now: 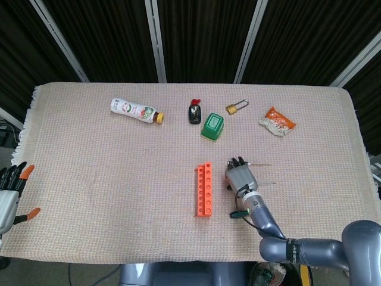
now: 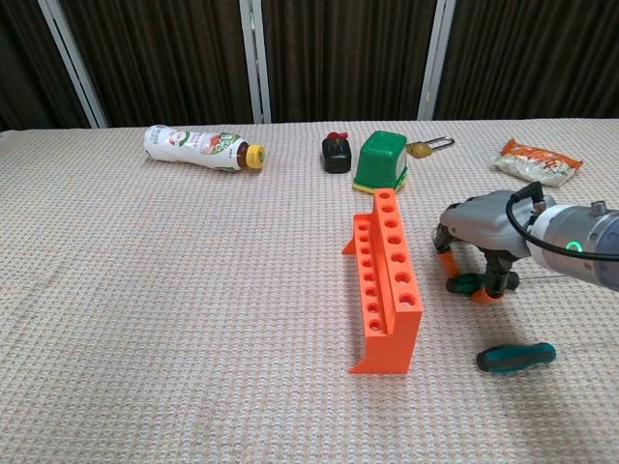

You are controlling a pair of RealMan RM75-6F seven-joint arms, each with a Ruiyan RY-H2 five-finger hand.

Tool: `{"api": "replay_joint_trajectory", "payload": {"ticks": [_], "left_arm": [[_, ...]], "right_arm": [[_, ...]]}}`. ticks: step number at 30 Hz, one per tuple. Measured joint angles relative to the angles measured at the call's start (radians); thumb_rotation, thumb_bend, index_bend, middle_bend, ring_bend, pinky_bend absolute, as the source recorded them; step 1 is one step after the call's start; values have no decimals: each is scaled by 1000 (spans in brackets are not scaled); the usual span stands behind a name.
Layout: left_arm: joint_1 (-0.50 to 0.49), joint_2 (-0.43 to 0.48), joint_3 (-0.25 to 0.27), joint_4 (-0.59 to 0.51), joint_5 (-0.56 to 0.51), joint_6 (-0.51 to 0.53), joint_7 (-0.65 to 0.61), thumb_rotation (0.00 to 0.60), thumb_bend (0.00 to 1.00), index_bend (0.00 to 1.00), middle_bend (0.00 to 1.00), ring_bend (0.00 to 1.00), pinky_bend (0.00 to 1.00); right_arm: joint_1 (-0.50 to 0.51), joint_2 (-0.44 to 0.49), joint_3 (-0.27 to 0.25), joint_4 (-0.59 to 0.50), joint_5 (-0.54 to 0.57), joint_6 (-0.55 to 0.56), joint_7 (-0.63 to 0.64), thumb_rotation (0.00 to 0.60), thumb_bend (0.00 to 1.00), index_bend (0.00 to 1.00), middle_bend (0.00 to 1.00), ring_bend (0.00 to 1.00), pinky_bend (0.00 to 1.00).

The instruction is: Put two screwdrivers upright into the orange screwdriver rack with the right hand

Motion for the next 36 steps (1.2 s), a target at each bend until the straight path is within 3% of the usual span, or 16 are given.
{"api": "replay_joint_trajectory", "payload": {"ticks": [9,18,21,27,31,36], "left_arm": [[1,5,2,-7,6,5,-2,600,90,47,0,0,0],[-3,8,4,-28,20,7,15,600,90,46,0,0,0],[-4,11,4,-39,26,9,25,600,90,46,0,0,0],[-7,18,8,-60,33,8,39,600,90,47,0,0,0],[-7,25,10,-67,33,6,42,600,91,46,0,0,0],[-7,29,9,-71,30,5,42,600,91,46,0,0,0]], "right_arm": [[-27,102,40,-93,-26,-43,151,600,407,586,248,24,43],[-87,308,152,-222,-68,-247,518,600,407,611,252,21,17],[-122,360,212,-245,-86,-330,677,600,409,619,253,21,17],[-251,425,399,-272,-215,-526,1068,600,416,624,253,21,14],[-376,430,557,-289,-380,-644,1317,600,426,626,253,21,13],[-506,410,679,-317,-587,-689,1507,600,431,630,252,22,5]]}}
